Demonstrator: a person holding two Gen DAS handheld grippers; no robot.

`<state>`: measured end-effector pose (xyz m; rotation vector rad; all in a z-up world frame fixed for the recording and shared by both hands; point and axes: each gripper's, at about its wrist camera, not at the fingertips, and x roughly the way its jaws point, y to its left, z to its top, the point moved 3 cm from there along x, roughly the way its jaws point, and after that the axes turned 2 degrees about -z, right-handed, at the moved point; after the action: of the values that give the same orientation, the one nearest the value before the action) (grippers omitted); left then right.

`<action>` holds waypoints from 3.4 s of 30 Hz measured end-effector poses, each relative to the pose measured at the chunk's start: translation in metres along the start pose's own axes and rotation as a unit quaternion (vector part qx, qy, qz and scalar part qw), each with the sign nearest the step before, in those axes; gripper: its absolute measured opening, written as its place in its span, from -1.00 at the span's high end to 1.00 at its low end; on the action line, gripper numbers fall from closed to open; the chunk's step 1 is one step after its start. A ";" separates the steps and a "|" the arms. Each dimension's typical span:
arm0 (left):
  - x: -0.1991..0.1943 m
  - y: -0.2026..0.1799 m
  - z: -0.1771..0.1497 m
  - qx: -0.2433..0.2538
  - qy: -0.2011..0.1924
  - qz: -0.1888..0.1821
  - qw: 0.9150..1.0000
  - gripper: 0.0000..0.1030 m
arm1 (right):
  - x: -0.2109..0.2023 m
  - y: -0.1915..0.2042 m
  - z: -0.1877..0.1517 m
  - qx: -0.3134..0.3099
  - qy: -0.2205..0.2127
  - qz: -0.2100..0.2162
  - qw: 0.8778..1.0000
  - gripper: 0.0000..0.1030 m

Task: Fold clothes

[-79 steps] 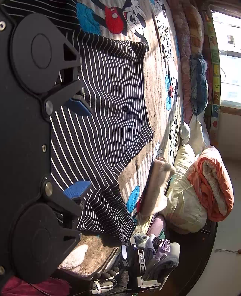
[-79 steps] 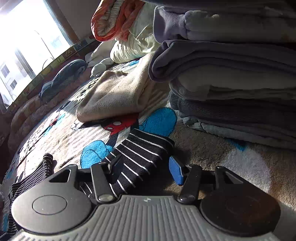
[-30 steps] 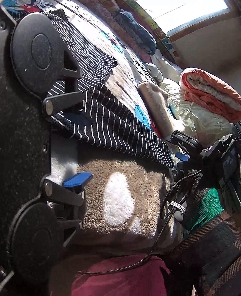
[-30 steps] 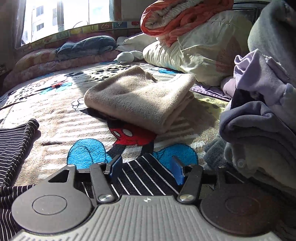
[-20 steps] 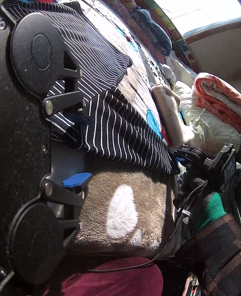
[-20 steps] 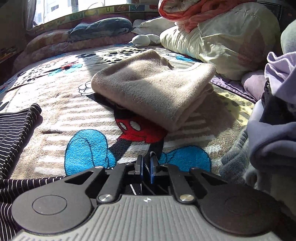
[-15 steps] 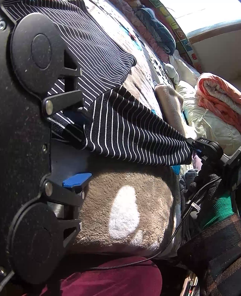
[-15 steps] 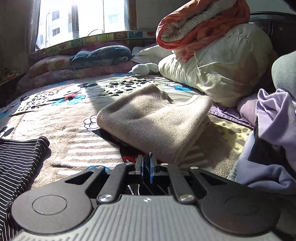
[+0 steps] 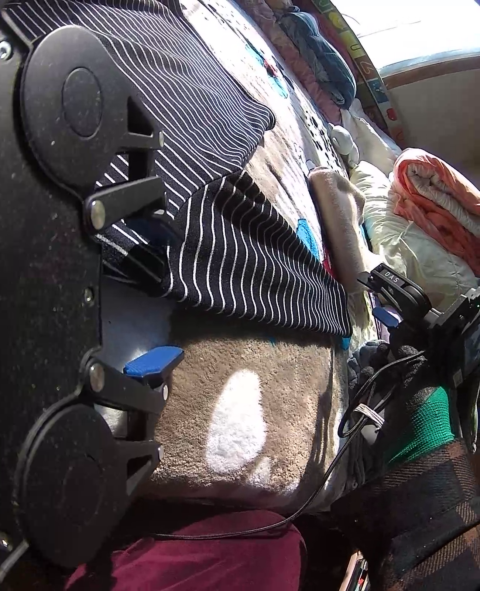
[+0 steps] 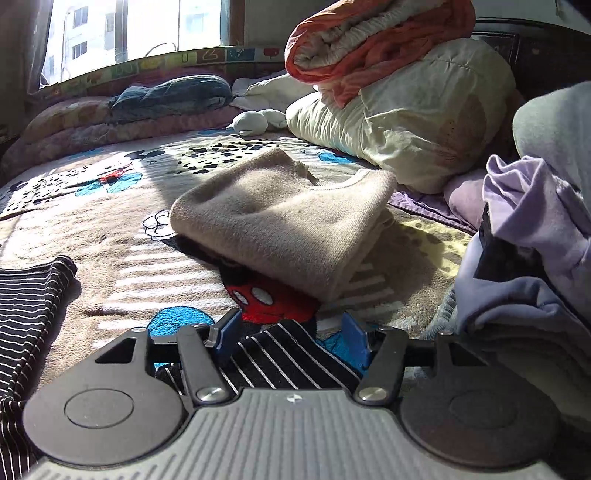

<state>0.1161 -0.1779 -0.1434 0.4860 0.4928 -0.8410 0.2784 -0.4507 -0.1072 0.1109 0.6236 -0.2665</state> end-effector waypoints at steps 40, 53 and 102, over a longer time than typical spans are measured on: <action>-0.122 0.116 -0.070 -0.209 -0.022 0.097 0.973 -0.08 | -0.163 0.141 -0.122 -0.067 -0.058 0.254 0.963 0.55; -0.136 0.102 -0.106 -0.260 0.012 0.141 0.955 -0.14 | -0.188 0.179 -0.178 -0.143 -0.040 0.242 0.959 0.18; -0.023 0.421 -0.086 -0.548 -0.034 0.056 0.834 -0.10 | 0.088 0.197 0.020 0.116 0.149 0.286 0.939 -0.05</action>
<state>0.4182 0.1271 -0.1095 -0.5773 0.7795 -0.3445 0.4129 -0.2843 -0.1380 0.5598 0.8299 0.2490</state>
